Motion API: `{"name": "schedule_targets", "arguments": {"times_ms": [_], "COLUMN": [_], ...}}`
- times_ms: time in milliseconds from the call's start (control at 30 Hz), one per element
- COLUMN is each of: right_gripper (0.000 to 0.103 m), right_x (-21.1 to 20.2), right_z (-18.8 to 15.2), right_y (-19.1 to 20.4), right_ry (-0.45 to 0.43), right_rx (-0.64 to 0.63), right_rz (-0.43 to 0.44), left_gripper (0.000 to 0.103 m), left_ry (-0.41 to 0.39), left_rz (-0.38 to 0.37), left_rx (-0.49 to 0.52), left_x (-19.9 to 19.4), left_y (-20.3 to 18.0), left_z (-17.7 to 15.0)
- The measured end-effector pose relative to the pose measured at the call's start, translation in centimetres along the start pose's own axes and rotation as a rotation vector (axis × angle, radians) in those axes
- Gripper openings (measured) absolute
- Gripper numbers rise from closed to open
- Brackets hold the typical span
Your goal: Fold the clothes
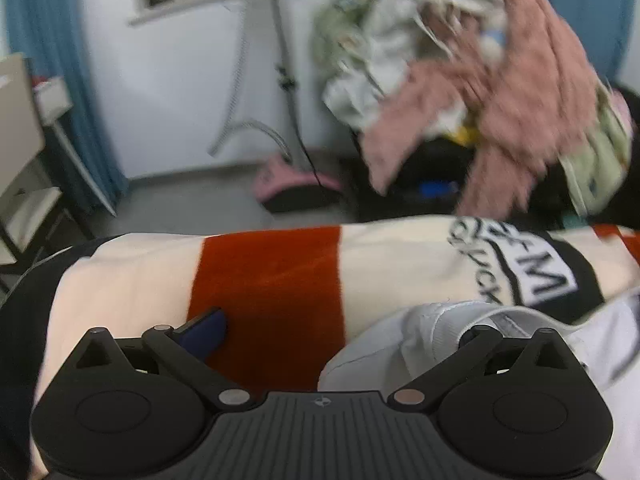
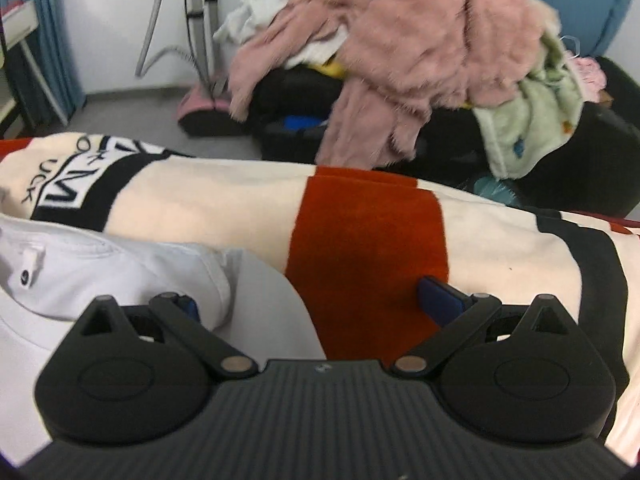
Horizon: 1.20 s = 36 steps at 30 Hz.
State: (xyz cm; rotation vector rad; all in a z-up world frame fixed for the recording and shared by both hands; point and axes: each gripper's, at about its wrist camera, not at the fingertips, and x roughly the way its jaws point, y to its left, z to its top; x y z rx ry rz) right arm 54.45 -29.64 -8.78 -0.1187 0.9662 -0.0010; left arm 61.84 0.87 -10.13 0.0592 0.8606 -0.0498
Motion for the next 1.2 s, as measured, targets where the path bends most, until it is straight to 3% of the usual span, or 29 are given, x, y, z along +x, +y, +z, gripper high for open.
{"name": "schedule_targets", "arguments": {"times_ms": [100,267,333,500,533,733,833,1000,1200], "right_gripper": [0.102,0.103,0.103,0.103,0.103,0.103,0.103,0.103,0.103], "right_x": [-0.5,-2.1,-2.8,-7.1,-8.4,-18.9,-23.7,-30.2,-34.5], "right_z": [0.9,0.2,-0.2,-2.7,-3.5,-12.2,-17.7,-25.8,-32.2], "right_y": [0.6,0.6,0.9,2.5,2.7,3.1,3.1,3.2,3.9], "right_ry": [0.019,-0.006,-0.019,-0.162,-0.19,-0.37,-0.4,-0.44,-0.547], "right_rx": [-0.017,0.117,0.144,0.078,0.071,0.15,0.189,0.226,0.2], "right_rz": [0.019,0.167,0.195,0.109,0.095,0.023,0.048,0.087,0.069], "left_gripper": [0.103,0.103,0.103,0.103,0.103,0.102,0.102,0.103,0.103], "left_ry": [0.043,0.077,0.047,-0.127,-0.142,-0.22,-0.259,-0.344,-0.445], "left_rz": [-0.057,-0.14,-0.105,0.016,0.031,0.115,0.157,0.063,-0.014], "left_rx": [0.031,0.086,0.146,0.277,0.256,0.109,0.036,-0.011,-0.051], "left_x": [-2.4,-5.1,-7.0,-12.3,-13.1,-18.0,-20.4,-30.6,-41.4], "left_y": [-0.4,-1.2,-2.2,-5.0,-5.1,-5.4,-5.6,-5.0,-3.4], "left_z": [1.6,2.7,2.0,-1.0,-1.7,-6.0,-8.2,-14.4,-24.7]}}
